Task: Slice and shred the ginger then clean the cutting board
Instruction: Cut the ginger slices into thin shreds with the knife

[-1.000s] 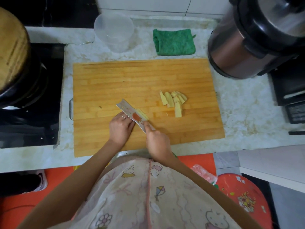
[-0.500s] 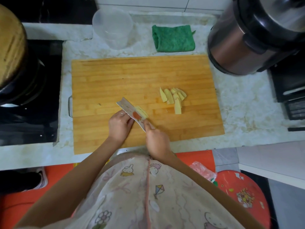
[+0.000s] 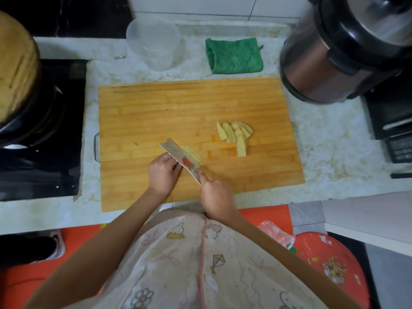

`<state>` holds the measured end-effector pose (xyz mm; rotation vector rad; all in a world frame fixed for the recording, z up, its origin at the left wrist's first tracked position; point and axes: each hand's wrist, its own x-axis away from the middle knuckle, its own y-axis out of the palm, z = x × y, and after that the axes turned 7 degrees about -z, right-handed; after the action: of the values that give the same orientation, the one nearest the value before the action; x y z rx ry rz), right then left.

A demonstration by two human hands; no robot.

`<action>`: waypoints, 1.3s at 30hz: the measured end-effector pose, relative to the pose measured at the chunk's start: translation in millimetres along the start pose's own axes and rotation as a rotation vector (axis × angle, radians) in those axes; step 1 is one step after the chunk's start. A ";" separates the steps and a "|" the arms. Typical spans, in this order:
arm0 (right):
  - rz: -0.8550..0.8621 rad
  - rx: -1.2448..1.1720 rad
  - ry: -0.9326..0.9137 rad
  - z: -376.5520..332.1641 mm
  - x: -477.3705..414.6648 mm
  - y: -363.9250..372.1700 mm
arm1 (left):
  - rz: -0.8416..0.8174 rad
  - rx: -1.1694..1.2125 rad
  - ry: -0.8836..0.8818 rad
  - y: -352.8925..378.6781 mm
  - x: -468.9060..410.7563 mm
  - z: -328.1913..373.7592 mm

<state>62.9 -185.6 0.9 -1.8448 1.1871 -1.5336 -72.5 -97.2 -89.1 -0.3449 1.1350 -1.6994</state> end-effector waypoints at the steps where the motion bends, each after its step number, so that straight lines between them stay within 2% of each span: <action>1: 0.004 0.004 0.008 -1.0 -2.1 -0.1 | -0.003 0.001 -0.003 0.7 -0.2 -0.7; 22: -0.027 -0.048 -0.002 0.7 -3.3 -1.9 | 0.029 0.003 -0.001 -4.3 -2.8 4.7; 28: 0.013 -0.056 0.012 -12.1 -20.8 -6.0 | 0.012 0.017 -0.020 -1.1 -0.6 1.3; 39: -0.036 -0.081 -0.005 2.3 0.1 -4.6 | 0.023 -0.032 -0.010 -1.8 -1.0 1.0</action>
<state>66.6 -183.7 3.9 -1.9308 1.2374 -1.5203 -72.5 -96.8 -86.9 -0.3584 1.1560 -1.6593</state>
